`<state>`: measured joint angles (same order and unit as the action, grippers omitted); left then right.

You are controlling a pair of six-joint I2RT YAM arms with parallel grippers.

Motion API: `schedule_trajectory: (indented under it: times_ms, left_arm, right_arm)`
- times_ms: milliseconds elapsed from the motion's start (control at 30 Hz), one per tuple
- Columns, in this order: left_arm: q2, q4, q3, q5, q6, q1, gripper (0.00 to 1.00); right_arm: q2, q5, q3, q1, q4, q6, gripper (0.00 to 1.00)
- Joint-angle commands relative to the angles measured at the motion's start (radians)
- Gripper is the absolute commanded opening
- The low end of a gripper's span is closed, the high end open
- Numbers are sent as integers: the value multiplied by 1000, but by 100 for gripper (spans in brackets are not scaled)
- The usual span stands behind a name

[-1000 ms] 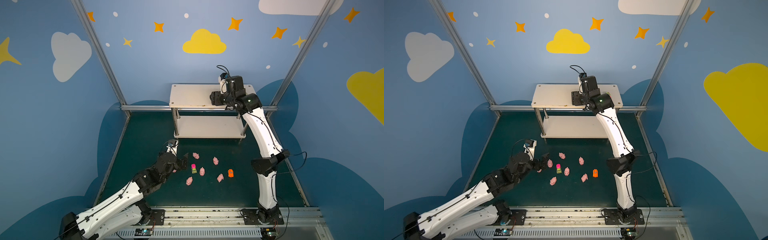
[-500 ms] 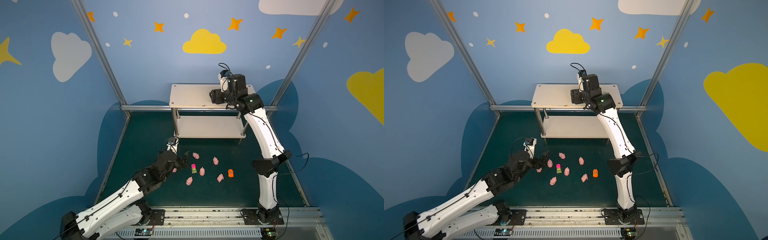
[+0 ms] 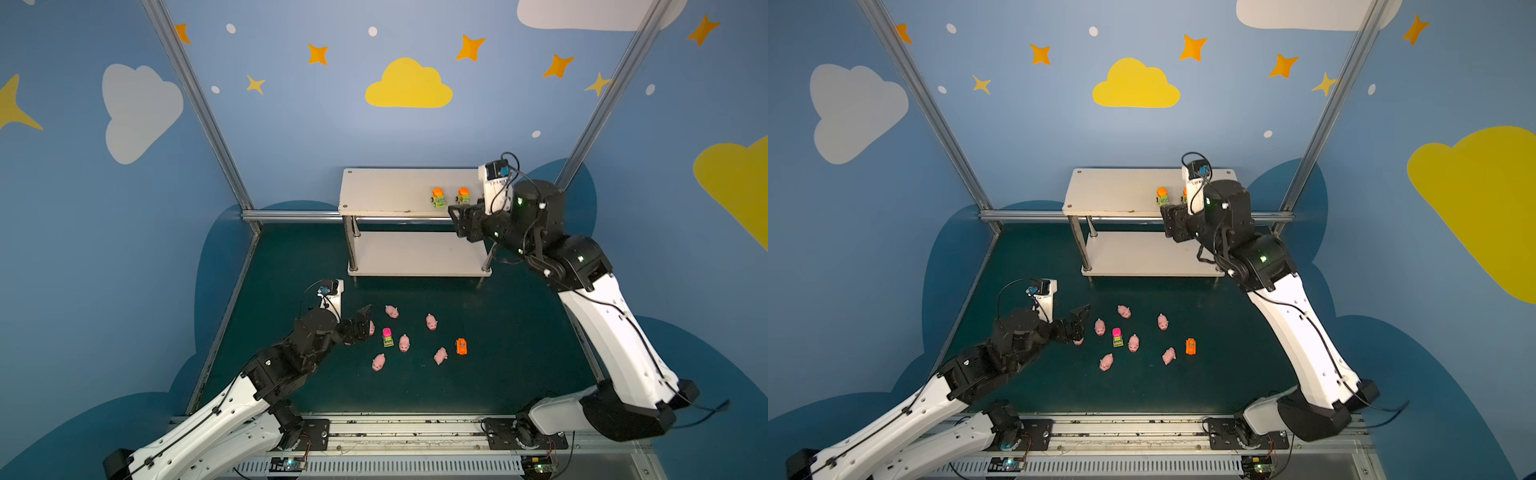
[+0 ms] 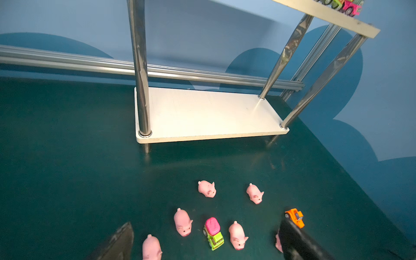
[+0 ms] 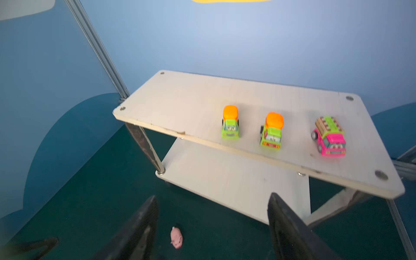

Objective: Place and organize the plastic toys onto the shelf
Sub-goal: 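Move the right gripper down from the shelf to the small orange bulldozer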

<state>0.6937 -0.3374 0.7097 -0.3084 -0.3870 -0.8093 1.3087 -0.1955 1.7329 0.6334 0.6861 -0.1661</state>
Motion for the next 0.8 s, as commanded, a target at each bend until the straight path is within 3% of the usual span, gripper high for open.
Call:
schedule_trajectory:
  times_ms: [0, 233, 467, 600, 767]
  left_arm:
    - [-56, -16, -73, 41, -125, -16, 100]
    - [-156, -10, -207, 25, -217, -103, 100]
    - [-146, -29, -234, -10, -243, -142, 100]
    - [-59, 34, -244, -27, -222, -141, 100]
    - [155, 181, -200, -15, -170, -130, 100]
  right_arm:
    - [-101, -16, -226, 16, -1, -103, 75]
    - [-356, 1, -627, 84, -4, -258, 75]
    - [-502, -14, -939, 132, -95, -382, 75]
    - [-500, -1, -1097, 132, -185, -438, 73]
    - [-488, -47, -1229, 133, -276, -512, 71]
